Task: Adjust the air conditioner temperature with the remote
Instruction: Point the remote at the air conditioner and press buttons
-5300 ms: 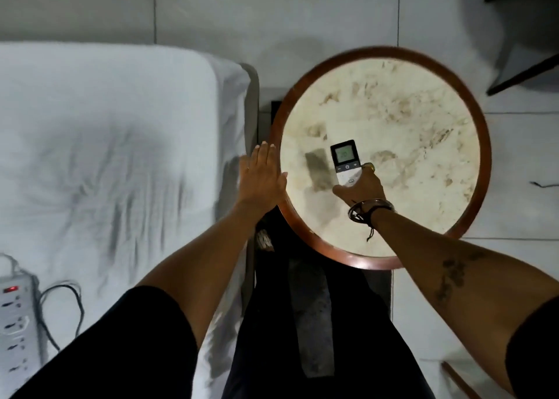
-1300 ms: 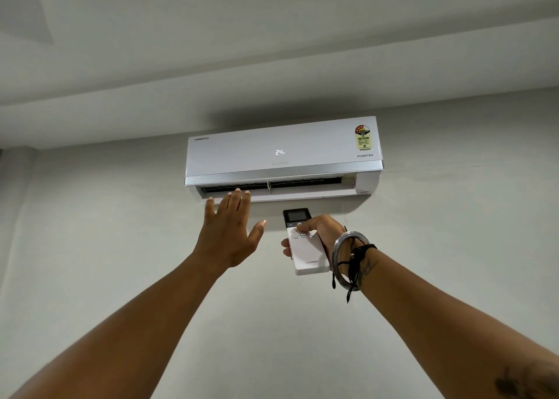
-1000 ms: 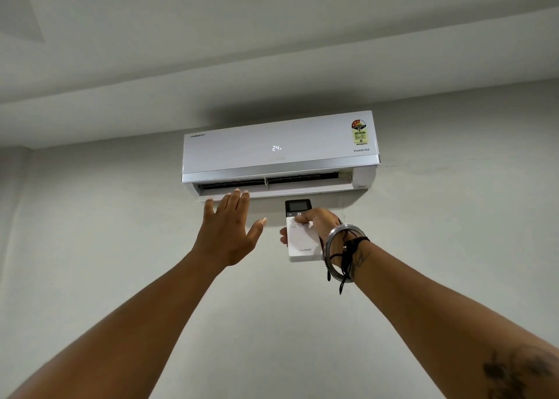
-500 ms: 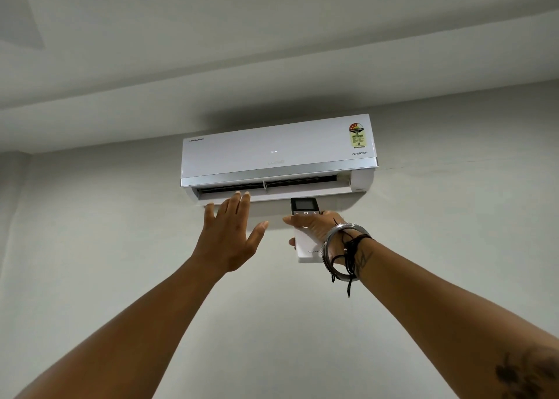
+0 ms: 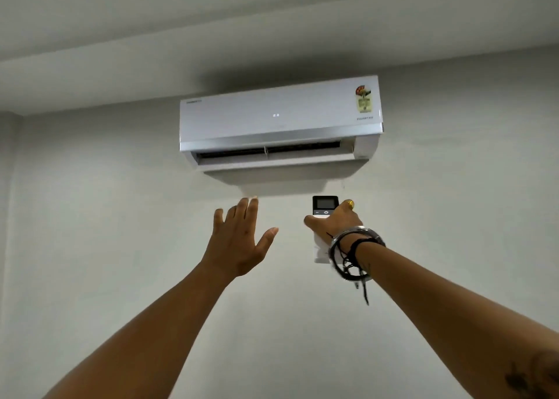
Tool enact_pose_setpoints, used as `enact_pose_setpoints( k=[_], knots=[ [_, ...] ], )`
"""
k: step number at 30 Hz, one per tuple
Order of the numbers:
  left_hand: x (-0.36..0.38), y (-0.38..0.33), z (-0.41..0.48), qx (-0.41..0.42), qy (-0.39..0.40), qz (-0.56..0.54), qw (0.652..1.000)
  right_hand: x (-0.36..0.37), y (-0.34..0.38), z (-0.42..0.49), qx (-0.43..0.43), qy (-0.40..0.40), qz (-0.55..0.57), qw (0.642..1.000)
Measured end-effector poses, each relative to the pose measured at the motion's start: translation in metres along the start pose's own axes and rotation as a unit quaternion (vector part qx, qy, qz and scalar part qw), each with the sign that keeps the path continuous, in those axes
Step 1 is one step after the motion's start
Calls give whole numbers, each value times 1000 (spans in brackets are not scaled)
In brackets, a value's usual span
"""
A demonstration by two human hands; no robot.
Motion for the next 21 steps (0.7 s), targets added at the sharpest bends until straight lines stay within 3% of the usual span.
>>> enact_pose_setpoints(
  k=[7, 9, 12, 17, 21],
  knots=[
    [77, -7, -108, -81, 94, -54, 991, 65, -105, -54, 17, -8, -128, 992],
    [110, -21, -166, -98, 166, -72, 979, 99, -151, -93, 40, 34, -160, 986],
    [143, -39, -241, -110, 204, -85, 969, 139, -210, -146, 67, 87, -186, 976],
    [190, -84, -414, -81, 350, -130, 924, 199, -338, -273, 211, 248, -251, 911],
    [210, -120, -527, -96, 443, -169, 875, 230, -421, -378, 321, 293, -244, 867]
  ],
)
Point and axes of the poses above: each hand's wrist, its own z-axis towards the middle knuckle, its own x-axis out of the palm, y = z × x, the point moved 1 cm from there along z, towards the middle knuckle, and after that the axes turned 6 degrees about -z, right-handed, at the moved point
